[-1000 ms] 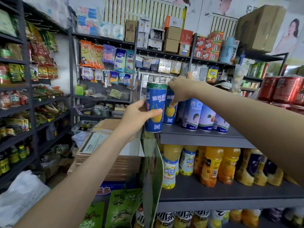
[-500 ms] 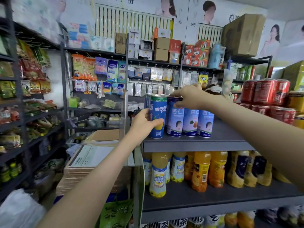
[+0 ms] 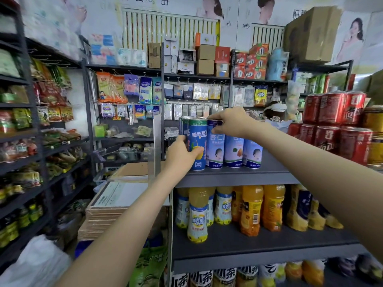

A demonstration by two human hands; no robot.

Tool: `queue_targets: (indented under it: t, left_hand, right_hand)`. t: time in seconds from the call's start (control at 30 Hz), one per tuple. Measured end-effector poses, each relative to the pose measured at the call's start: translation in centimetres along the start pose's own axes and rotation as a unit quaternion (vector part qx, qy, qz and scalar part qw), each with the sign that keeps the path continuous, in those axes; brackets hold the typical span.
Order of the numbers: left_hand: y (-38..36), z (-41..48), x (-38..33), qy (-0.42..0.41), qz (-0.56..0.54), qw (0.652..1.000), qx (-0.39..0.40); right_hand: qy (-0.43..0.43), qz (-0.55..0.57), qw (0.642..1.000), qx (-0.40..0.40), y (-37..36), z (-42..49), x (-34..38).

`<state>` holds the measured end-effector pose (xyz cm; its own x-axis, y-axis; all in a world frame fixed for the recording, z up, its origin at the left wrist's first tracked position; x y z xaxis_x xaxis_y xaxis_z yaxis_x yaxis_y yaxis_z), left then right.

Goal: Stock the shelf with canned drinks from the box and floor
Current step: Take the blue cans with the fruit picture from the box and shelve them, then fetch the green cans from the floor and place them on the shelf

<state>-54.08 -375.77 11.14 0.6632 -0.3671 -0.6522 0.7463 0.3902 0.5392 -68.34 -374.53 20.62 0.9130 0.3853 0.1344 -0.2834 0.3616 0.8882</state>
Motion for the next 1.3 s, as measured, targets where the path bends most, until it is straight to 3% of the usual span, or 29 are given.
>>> queue_targets:
  t: [0.17, 0.27, 0.33, 0.47, 0.6, 0.77, 0.87, 0.97, 1.07, 1.3]
  left_hand:
    - [0.2, -1.0, -0.1, -0.001, 0.047, 0.998, -0.041]
    - [1.9, -3.9, -0.6, -0.033, 0.046, 0.995, -0.083]
    - [3.5, -7.9, 0.0, -0.062, 0.047, 0.99, -0.119]
    - [5.6, -20.4, 5.7, -0.074, 0.113, 0.983, -0.128]
    - [7.9, -35.3, 15.8, 0.058, 0.207, 0.976, -0.037]
    - [12.4, -52.3, 26.0, 0.289, 0.311, 0.903, 0.065]
    - [14.4, -59.8, 30.5, 0.36, 0.35, 0.853, 0.142]
    - [15.8, -65.1, 34.3, 0.37, 0.385, 0.818, 0.212]
    - [16.8, -69.3, 38.1, 0.375, 0.384, 0.806, 0.251]
    - [16.7, -75.6, 41.5, 0.357, 0.399, 0.822, 0.195]
  right_hand:
    - [0.045, -0.008, 0.997, -0.067, -0.5, -1.6, 0.4]
    - [0.132, 0.04, 0.978, -0.16, -1.1, -5.8, 2.2]
    - [0.201, 0.106, 0.958, -0.175, -3.2, -9.8, 4.0]
    - [0.283, 0.189, 0.94, -0.023, -12.7, -18.5, 8.3]
    - [0.305, 0.272, 0.901, 0.143, -23.8, -26.4, 13.1]
    - [0.328, 0.308, 0.836, 0.314, -35.2, -34.9, 21.8]
    - [0.335, 0.317, 0.798, 0.387, -40.9, -39.2, 27.1]
    - [0.322, 0.3, 0.779, 0.446, -46.7, -42.8, 31.7]
    - [0.324, 0.269, 0.774, 0.472, -53.0, -46.5, 35.6]
    - [0.361, 0.081, 0.755, 0.542, -70.1, -55.4, 39.8]
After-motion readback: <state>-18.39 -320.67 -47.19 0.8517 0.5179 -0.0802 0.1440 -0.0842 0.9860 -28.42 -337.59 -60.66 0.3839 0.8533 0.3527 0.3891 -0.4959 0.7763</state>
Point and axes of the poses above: each hand's wrist, its own z-axis towards the middle knuckle, its own y-axis out of the back of the hand, x = y × z, the point moved 5 cm from there along z, towards the middle knuckle, and after that the axes turned 12 degrees about z, right-handed, at the moved point
